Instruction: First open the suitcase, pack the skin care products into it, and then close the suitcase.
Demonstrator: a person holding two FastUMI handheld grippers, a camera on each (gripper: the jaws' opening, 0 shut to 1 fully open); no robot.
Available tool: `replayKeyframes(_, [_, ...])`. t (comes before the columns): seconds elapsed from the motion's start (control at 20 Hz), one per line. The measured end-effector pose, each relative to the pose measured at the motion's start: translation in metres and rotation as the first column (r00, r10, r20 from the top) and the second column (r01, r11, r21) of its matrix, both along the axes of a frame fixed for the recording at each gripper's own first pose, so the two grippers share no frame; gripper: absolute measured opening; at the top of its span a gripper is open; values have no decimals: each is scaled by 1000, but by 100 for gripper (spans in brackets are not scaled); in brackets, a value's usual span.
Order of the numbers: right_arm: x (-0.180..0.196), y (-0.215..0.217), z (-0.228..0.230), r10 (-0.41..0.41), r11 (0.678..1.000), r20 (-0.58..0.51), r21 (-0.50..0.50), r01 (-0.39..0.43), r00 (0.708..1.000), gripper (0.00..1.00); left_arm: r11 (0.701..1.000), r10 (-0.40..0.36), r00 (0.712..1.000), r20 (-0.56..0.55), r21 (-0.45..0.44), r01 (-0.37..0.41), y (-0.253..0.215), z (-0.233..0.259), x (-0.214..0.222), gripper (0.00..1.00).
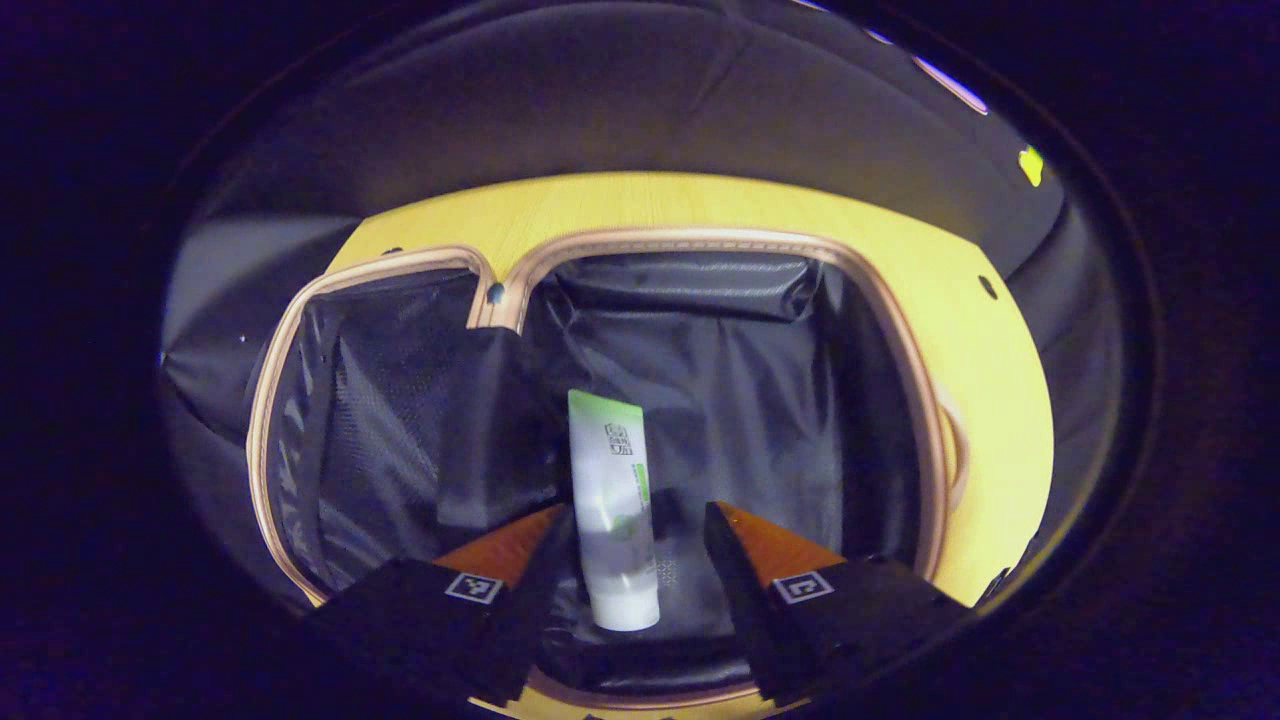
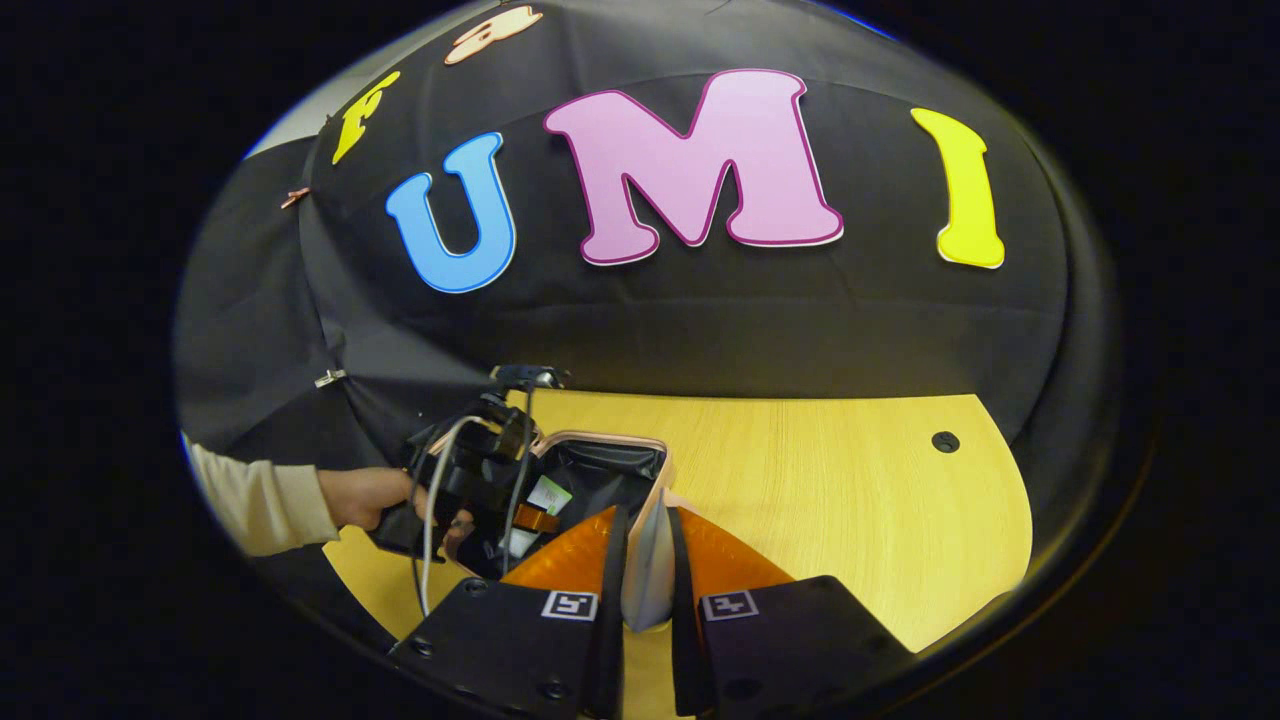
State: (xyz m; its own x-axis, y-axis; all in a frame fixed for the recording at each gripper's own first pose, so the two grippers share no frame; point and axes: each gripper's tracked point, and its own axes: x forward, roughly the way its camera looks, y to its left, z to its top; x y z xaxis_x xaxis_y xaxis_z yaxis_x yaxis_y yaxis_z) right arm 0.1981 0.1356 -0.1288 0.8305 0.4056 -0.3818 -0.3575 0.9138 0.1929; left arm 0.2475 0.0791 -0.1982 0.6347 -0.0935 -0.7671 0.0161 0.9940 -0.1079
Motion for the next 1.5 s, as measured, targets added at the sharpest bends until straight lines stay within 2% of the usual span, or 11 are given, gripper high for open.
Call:
replayKeyframes(0.1, [6,8,5,-6,1000,4,-7,6,1000,23,1000,23,986,166,-17,-20,13,49,-11,99])
replayKeyframes(0.2, [13,30,0,5,1000,-32,0,-5,999,23,996,80,945,318,10,-87,45,103,-41,98])
replayKeyframes(0.35, [29,73,-25,21,1000,-105,-4,-21,994,23,988,108,898,427,58,-146,99,154,-84,98])
replayKeyframes(0.55, [51,134,-91,27,997,-214,-61,-41,976,23,990,115,858,501,14,-141,132,182,-144,98])
replayKeyframes(0.65, [53,158,-131,18,995,-319,-83,-47,948,23,991,109,838,535,8,-134,142,187,-158,97])
replayKeyframes(0.85, [64,154,-209,-80,956,-427,-287,-51,901,23,987,144,826,544,-14,-162,162,185,-179,97])
replayKeyframes(1.05, [63,150,-243,-163,949,-527,-315,-14,834,24,985,131,830,542,26,-173,179,177,-190,97])
replayKeyframes(1.1, [70,152,-240,-182,954,-527,-299,19,830,29,985,133,832,538,21,-171,177,175,-191,97])
replayKeyframes(1.3, [75,158,-199,-165,960,-430,-275,46,888,92,972,197,822,534,5,-236,197,165,-185,97])
replayKeyframes(1.35, [73,157,-189,-153,960,-399,-278,40,904,100,967,210,815,540,11,-256,208,163,-180,94])
replayKeyframes(1.5, [60,148,-146,-117,963,-291,-268,37,949,99,947,256,797,548,25,-321,245,150,-163,96])
